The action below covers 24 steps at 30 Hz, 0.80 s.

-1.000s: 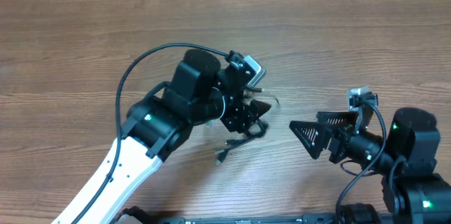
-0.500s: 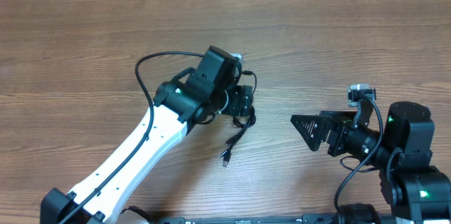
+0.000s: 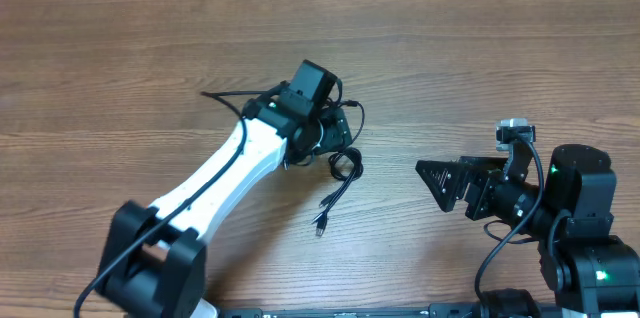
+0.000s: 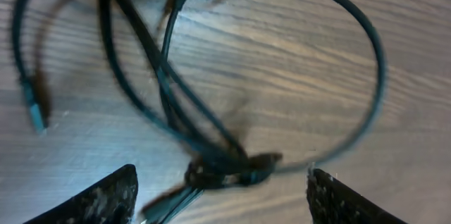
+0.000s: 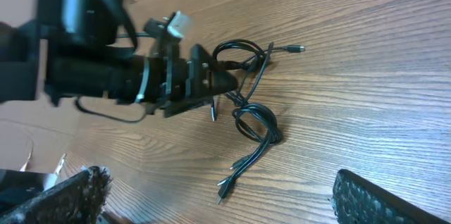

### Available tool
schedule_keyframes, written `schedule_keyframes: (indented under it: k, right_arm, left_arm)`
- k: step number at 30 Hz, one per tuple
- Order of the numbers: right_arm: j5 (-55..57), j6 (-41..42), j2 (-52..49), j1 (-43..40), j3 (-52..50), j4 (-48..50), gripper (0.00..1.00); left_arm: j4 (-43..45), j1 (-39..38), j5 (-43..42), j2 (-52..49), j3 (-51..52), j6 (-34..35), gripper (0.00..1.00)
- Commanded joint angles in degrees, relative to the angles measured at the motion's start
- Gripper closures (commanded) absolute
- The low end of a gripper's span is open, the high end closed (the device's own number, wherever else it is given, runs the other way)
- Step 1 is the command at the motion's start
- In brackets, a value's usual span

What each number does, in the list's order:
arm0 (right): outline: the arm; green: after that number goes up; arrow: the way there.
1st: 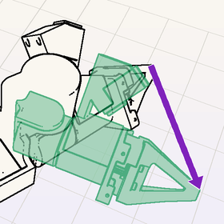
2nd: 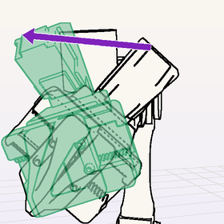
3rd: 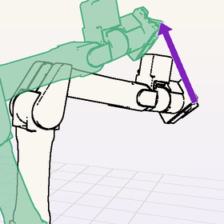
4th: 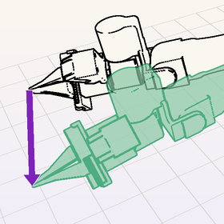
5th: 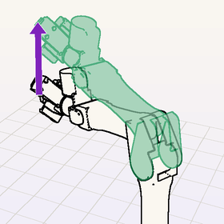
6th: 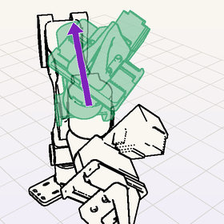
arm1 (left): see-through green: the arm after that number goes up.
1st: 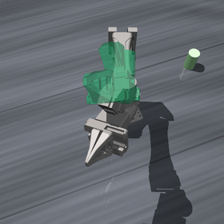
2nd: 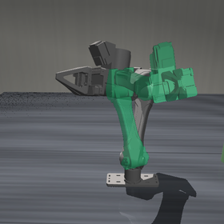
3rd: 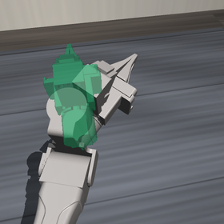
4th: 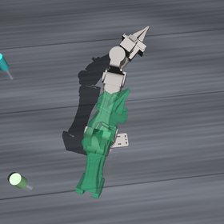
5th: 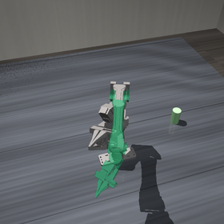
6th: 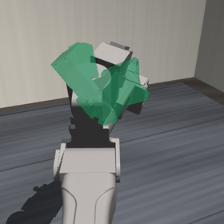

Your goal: Untangle cables

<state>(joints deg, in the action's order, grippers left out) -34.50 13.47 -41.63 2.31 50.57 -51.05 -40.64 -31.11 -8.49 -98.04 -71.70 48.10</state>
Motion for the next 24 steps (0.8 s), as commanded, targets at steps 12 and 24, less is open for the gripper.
schedule_keyframes:
  k: [12,24]
  right_arm:
    - [0.6,-3.3,0.2,0.3,1.2,-2.1,0.0]
    - [0.9,-5.1,0.2,0.2,1.3,-2.6,0.17]
  left_arm:
    - [3.8,0.0,5.4,-7.5,-0.1,4.3,0.36]
    - [11.7,0.0,0.3,-2.2,-0.2,-26.2,0.96]
